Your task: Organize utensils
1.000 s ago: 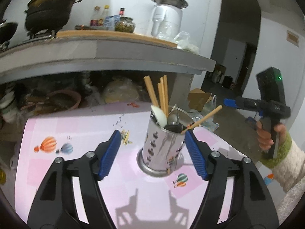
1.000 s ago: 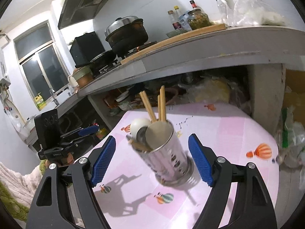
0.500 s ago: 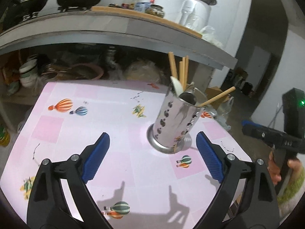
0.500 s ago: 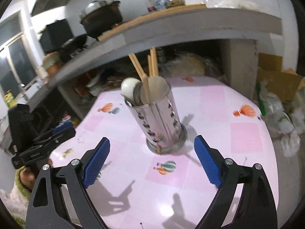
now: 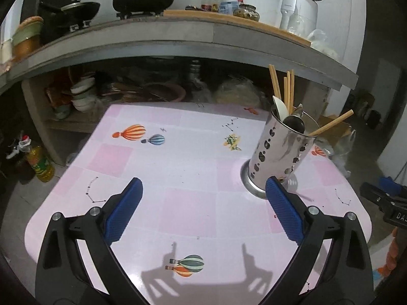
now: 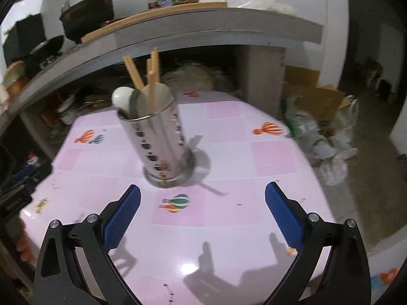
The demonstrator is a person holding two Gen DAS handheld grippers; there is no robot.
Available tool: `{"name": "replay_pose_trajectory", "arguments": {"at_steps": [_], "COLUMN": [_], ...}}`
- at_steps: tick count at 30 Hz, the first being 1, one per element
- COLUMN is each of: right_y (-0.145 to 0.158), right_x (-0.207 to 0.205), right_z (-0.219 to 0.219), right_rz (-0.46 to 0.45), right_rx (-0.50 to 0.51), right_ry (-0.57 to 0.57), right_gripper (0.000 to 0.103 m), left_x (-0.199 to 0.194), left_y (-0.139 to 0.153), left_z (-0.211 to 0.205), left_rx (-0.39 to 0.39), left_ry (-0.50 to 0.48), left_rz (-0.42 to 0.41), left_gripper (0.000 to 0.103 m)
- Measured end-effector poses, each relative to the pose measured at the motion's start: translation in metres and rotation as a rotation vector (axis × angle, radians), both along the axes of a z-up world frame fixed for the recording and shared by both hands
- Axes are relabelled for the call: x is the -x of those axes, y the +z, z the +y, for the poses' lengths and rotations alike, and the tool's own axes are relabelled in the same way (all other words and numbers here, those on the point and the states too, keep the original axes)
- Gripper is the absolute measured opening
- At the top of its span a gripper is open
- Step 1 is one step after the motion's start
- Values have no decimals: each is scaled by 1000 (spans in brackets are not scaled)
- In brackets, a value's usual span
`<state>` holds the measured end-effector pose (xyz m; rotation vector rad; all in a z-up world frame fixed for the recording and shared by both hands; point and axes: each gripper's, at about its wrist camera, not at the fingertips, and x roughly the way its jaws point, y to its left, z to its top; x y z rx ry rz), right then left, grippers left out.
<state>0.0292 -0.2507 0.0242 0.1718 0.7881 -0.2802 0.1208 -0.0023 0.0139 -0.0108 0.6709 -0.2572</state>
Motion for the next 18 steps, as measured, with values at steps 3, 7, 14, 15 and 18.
{"name": "replay_pose_trajectory", "arguments": {"at_steps": [3, 7, 14, 15, 18], "right_y": [5, 8, 8, 8, 6], "right_x": [6, 14, 21, 22, 22], "right_z": [-3, -5, 2, 4, 6], "right_rz": [-8, -14, 3, 1, 18], "right_rx": [26, 28, 114, 126, 158], "right_ry": [-32, -42, -32, -27, -10], "right_gripper": [97, 97, 97, 97, 97], "left_x": [4, 11, 18, 18, 20], "left_y": [3, 6, 6, 5, 1], "left_z": [-2, -2, 2, 2, 1], "left_rx": [-50, -104, -131, -138, -174], "left_ry": [36, 51, 30, 15, 29], "left_rz": [-13, -29, 13, 31, 44], "left_gripper": [94, 94, 94, 94, 94]}}
